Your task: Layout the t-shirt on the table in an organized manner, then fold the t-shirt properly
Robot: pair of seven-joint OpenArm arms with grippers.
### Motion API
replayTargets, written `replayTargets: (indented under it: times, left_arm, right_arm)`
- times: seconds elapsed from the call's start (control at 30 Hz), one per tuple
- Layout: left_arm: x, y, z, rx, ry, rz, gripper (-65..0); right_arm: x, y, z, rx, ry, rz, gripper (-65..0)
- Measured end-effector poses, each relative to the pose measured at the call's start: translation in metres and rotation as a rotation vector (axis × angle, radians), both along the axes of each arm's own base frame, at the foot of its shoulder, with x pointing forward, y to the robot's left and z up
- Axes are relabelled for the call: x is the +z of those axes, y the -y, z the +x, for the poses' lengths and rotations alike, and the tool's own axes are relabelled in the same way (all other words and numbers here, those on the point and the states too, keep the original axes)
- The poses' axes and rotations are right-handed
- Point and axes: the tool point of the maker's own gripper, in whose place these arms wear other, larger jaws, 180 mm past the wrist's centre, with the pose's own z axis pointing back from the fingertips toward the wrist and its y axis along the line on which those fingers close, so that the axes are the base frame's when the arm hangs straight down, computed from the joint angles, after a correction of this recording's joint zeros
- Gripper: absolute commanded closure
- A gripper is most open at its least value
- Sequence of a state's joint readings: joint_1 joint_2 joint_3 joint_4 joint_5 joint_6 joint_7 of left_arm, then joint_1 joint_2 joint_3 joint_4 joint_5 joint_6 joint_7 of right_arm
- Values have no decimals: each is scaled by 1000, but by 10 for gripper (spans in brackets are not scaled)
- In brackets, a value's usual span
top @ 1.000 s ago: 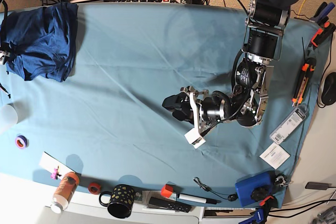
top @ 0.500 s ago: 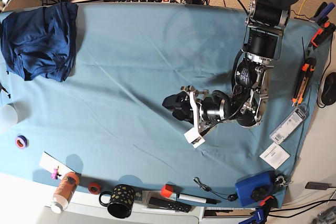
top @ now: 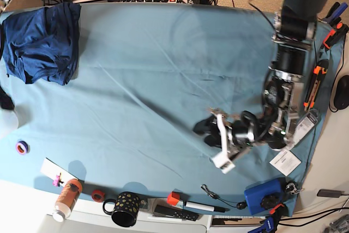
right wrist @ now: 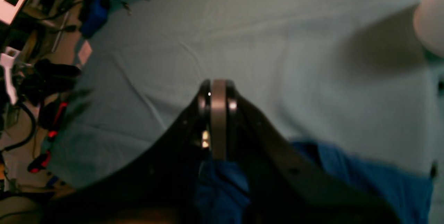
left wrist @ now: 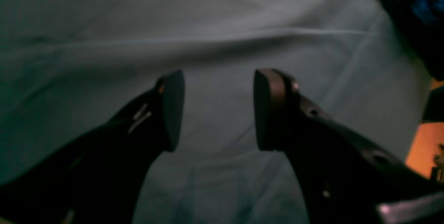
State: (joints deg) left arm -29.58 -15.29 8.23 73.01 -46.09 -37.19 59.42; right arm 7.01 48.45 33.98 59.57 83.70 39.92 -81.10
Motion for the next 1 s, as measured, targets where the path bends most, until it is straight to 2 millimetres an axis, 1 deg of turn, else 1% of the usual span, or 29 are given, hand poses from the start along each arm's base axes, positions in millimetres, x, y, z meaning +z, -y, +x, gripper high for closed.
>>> replayTargets:
  times: [0.03, 0.13, 0.27, 0.33, 0.4, 0.5, 0.53, 0.57, 0.63, 0.67, 0.77, 0.9, 1.0]
  left_arm:
    - [1, -6, 2, 7, 5, 10, -320]
    - [1, -21, 5, 25, 13, 34, -320]
    - [-2, -44, 7, 52, 7, 73, -320]
    - [0, -47, 8, 75, -7, 52, -320]
    - [2, -46, 7, 71, -8, 36, -320]
    - [2, -46, 6, 70, -10, 33, -317]
    - [0, -46, 5, 70, -13, 32, -284]
    - [-1, -46, 4, 70, -17, 33, -214]
    - [-5, -47, 2, 68, -28, 41, -35]
    - [-5, -47, 2, 68, -28, 42, 0]
    - [-4, -45, 3, 68, -24, 38, 0]
    - [-4, -47, 2, 69, -26, 43, 0]
    - [-5, -56, 3, 79, -25, 55, 0]
  right_arm:
    - [-6, 1, -5, -11, -11, 6, 0]
    - [-12, 7, -17, -77, 25, 65, 0]
    - [-17, 24, -39, -204, 93, 138, 0]
    - [-19, 33, -53, -260, 118, 162, 0]
    - [-27, 39, -70, -305, 113, 179, 0]
    - [-55, 36, -98, -342, 35, 197, 0]
    - [-65, 32, -105, -348, 12, 209, 0]
    - [-74, 27, -112, -353, -8, 225, 0]
    - [-89, 17, -119, -363, -27, 261, 0]
    - [-95, 12, -120, -368, -32, 277, 0]
    - [-104, 3, -122, -374, -35, 309, 0]
    - [-102, 4, -121, -374, -34, 304, 0]
    - [-102, 5, -121, -376, -29, 306, 0]
